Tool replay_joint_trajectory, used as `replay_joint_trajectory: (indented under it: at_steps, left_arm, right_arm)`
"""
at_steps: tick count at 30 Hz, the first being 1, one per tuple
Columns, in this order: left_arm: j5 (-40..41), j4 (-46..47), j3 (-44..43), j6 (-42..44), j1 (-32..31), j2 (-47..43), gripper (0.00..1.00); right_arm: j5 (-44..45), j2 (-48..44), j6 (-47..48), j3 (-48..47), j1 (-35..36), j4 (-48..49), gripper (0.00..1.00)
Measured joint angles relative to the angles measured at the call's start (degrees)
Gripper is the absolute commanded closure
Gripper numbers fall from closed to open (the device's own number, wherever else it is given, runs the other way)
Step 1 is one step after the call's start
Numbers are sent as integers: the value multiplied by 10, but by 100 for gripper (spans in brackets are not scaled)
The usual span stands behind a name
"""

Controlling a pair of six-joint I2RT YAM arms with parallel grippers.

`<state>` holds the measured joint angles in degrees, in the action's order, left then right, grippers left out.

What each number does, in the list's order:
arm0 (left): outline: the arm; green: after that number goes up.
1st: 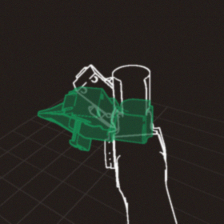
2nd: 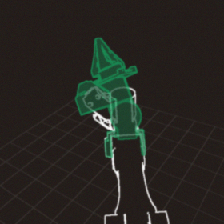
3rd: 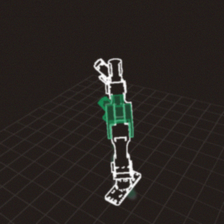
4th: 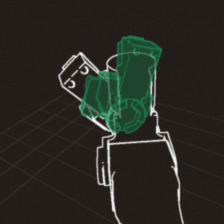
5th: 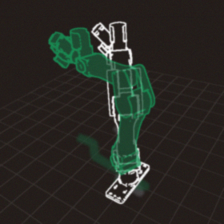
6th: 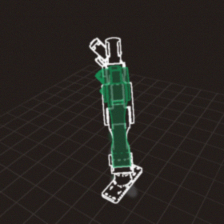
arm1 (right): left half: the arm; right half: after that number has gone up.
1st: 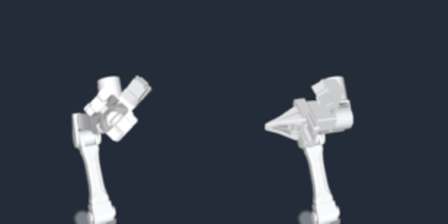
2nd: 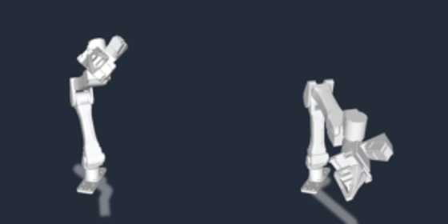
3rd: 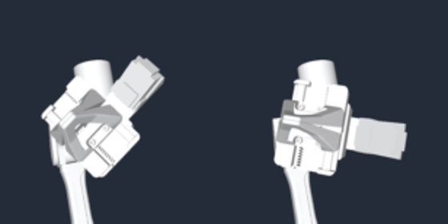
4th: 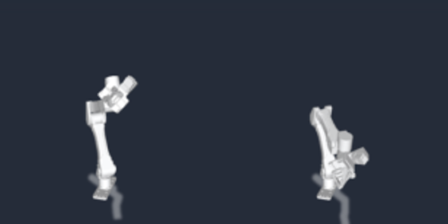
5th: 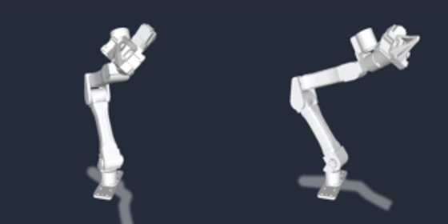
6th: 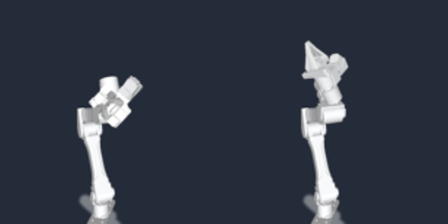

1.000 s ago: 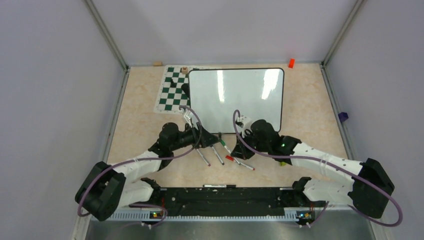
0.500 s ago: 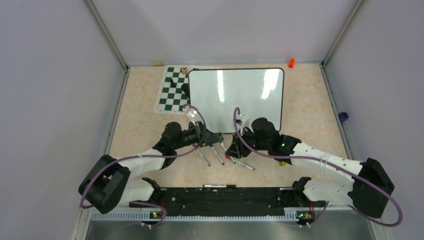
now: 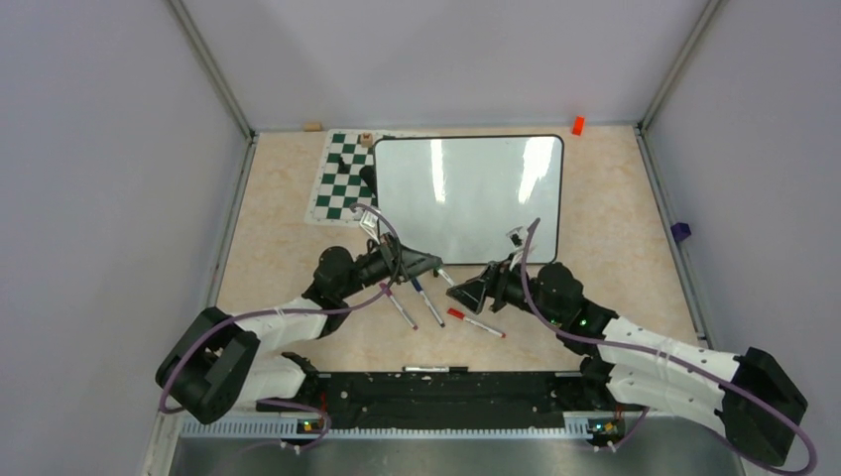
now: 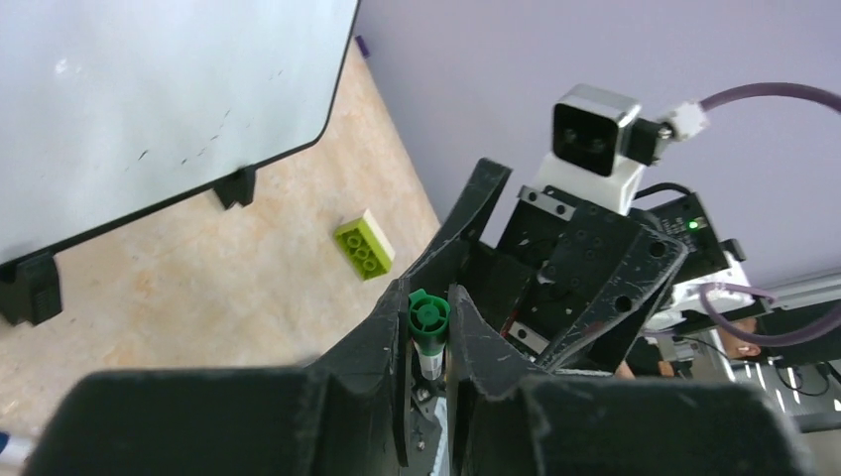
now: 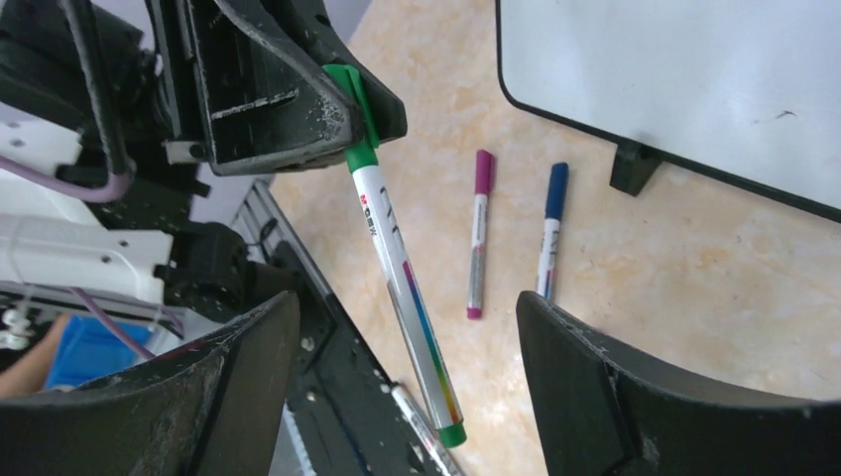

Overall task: Write a sentence on the whiteboard
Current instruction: Open the pen cap from the whiteboard marker, then place the pen cap at the center of the board.

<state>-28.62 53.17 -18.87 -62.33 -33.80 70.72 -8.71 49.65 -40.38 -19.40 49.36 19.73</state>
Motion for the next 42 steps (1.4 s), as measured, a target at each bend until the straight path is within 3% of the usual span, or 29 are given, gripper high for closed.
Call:
replay_joint_trajectory:
  at_steps: [3, 7, 12, 21, 29, 33, 37, 42]
  left_arm:
    - [7, 55, 0, -33, 0, 12, 100]
    - [17, 158, 0, -105, 0, 65, 100]
    - [26, 266, -8, -189, 0, 145, 100]
    - [45, 326, -10, -233, -2, 160, 100]
    - [23, 330, -4, -233, 21, 148, 100]
    - [-2, 320, 8, -241, 157, 116, 100]
    - [-45, 242, 8, -218, 269, 69, 100]
    - [-64, 46, -2, -129, 304, 1, 100]
  right_arm:
    - [12, 9, -36, 10, 0, 55, 24]
    - [20, 23, -85, 39, 0, 183, 35]
    - [32, 49, -124, 49, 0, 264, 47]
    - [74, 63, -155, 49, 0, 304, 100]
    - [85, 41, -169, 51, 4, 278, 100]
    - [106, -43, -169, 80, 4, 232, 100]
    - [126, -151, -168, 110, 4, 153, 100]
    - [153, -253, -156, 116, 4, 36, 100]
